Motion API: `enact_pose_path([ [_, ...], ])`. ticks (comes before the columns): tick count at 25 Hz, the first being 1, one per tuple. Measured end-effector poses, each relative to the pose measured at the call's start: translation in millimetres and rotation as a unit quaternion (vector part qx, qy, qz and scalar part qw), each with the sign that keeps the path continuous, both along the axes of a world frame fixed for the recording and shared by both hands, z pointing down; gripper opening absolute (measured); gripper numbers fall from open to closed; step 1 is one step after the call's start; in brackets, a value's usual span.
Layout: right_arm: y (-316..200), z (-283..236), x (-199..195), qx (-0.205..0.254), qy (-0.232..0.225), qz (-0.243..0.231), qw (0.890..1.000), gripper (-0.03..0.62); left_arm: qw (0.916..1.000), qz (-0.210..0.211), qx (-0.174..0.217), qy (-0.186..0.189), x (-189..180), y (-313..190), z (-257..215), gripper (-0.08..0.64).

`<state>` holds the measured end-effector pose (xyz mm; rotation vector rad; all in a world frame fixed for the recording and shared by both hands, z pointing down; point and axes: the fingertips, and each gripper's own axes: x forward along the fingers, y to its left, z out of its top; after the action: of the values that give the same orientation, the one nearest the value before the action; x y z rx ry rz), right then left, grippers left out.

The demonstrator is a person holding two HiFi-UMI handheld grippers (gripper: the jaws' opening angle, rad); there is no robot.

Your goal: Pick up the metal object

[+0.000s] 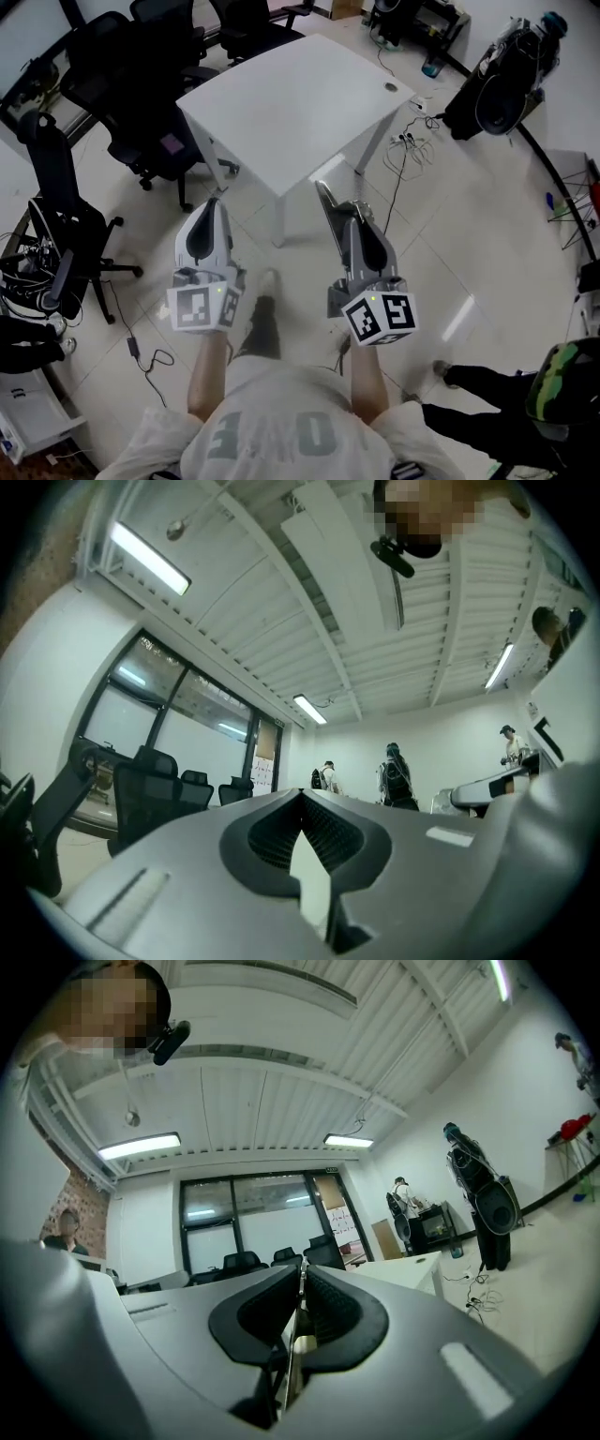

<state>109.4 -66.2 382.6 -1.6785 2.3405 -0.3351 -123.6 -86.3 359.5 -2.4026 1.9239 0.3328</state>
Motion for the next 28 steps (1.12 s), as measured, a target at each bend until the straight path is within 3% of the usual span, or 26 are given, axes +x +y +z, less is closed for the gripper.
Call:
enact_pose_path([
  [6,115.5,4.9,16.5,-0.012,-0.002,-0.016,1.000,0.041,0.9999,-0.004,-0.004,-0.009,24.5,128.2,2.3,0.002],
  [10,169.0,-22.9,13.6,-0.005,-0.007,-0.031,0.999,0.041,0.9997,0.006,-0.013,-0.020,37.8,184.0,-9.6,0.001],
  [17,187.9,-55.9,-3.8,0.030,0.015,-0.023,0.999,0.041,0.9997,0.020,-0.006,-0.014,33.4,195.4,-15.8,0.001],
  [20,190.6,-41.5,-15.1,0.021,0.047,-0.021,0.998,0.040,0.9993,0.024,-0.009,-0.026,31.8,197.7,-8.8,0.001],
  [28,206.0,-26.5,-30.4,0.001,0.051,-0.019,0.999,0.040,0.9986,0.035,-0.021,-0.034,24.6,210.7,1.2,0.002],
])
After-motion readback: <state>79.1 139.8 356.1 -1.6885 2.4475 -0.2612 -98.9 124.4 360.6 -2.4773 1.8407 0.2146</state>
